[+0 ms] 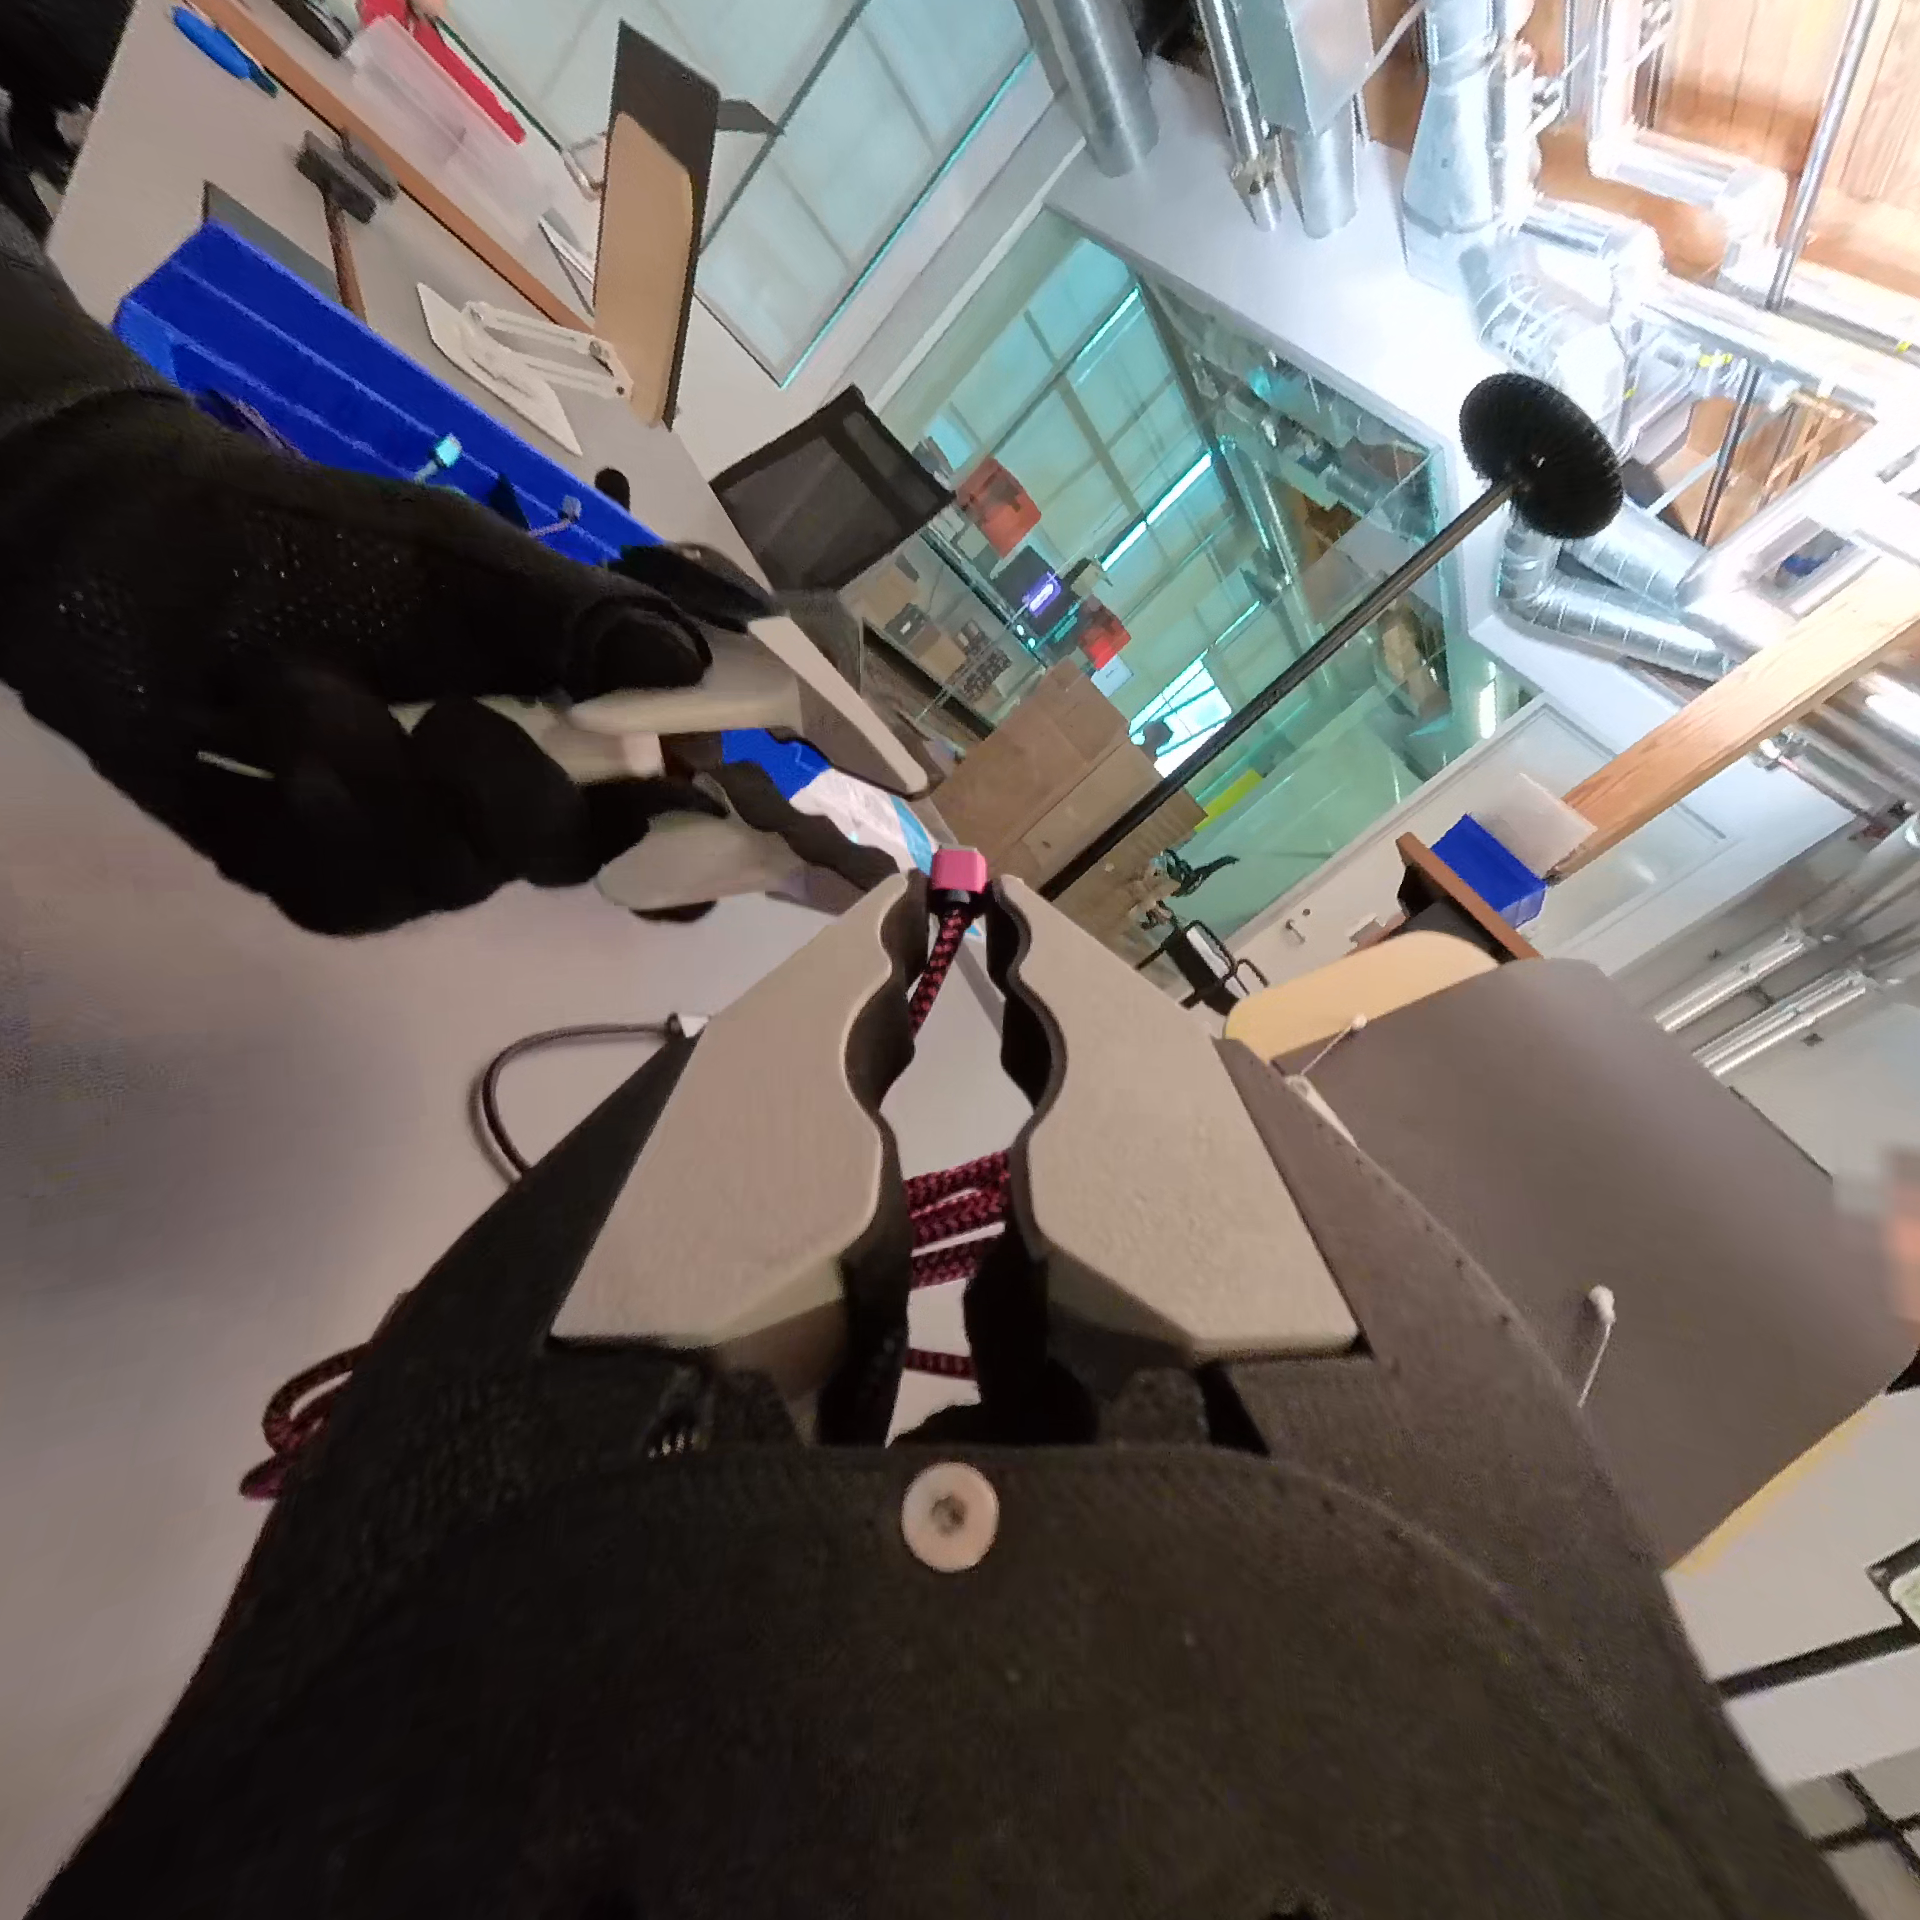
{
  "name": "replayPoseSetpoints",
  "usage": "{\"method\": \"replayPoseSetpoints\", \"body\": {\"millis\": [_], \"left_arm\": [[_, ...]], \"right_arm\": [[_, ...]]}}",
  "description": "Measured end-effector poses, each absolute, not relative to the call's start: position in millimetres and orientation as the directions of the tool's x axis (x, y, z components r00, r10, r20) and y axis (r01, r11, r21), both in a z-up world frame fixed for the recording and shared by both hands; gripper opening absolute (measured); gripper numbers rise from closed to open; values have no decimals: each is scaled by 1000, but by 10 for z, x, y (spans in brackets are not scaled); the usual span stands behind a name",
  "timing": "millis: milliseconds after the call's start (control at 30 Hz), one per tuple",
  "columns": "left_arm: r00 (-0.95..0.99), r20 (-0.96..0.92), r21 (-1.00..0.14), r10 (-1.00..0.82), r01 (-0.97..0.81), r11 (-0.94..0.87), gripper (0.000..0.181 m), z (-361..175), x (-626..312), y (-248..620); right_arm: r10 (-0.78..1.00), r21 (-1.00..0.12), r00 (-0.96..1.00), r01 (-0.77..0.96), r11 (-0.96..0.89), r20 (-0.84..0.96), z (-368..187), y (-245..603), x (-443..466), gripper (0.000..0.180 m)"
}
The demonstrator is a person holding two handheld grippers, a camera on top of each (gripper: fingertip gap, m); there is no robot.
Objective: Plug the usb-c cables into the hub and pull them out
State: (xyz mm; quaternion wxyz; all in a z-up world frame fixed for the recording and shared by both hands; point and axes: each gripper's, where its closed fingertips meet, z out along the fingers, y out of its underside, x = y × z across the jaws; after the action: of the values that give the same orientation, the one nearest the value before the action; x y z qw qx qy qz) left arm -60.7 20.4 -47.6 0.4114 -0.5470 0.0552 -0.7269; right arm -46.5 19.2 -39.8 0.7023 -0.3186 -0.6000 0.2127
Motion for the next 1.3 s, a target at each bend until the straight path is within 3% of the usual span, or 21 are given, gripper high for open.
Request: {"method": "replayPoseSetpoints", "body": {"millis": [133, 233, 367, 533, 700, 800, 1300], "left_arm": [[393, 670, -742, -630, 312, -594, 29, -1014, -668, 347], [666, 469, -800, -580, 41, -599, 37, -1478, -739, 445], [799, 256, -761, -544, -180, -623, 45, -1892, -780, 531], [851, 64, -628, -521, -372, -684, 51, -2332, -802, 546], [873, 43, -599, -485, -366, -712, 45, -2391, -803, 652], [872, 59, -588, -486, -363, -723, 20, -2393, -762, 697], [899, 135, -750, -417, -182, -636, 19, -2140, -721, 919]], "right_arm": [[708, -733, 192, 136, 667, 679, -601, 382, -390, 8], [728, -759, 213, 186, 624, 651, -776, 580, -315, 9], [770, -805, 239, 218, 552, 592, -1008, 776, -231, 8], [802, -842, 263, 229, 488, 536, -1172, 908, -167, 8], [825, -858, 248, 236, 456, 507, -1272, 921, -192, 8], [835, -865, 245, 239, 440, 493, -1302, 934, -207, 8], [896, -893, 222, 335, 300, 384, -1621, 1102, -288, 8]]}}
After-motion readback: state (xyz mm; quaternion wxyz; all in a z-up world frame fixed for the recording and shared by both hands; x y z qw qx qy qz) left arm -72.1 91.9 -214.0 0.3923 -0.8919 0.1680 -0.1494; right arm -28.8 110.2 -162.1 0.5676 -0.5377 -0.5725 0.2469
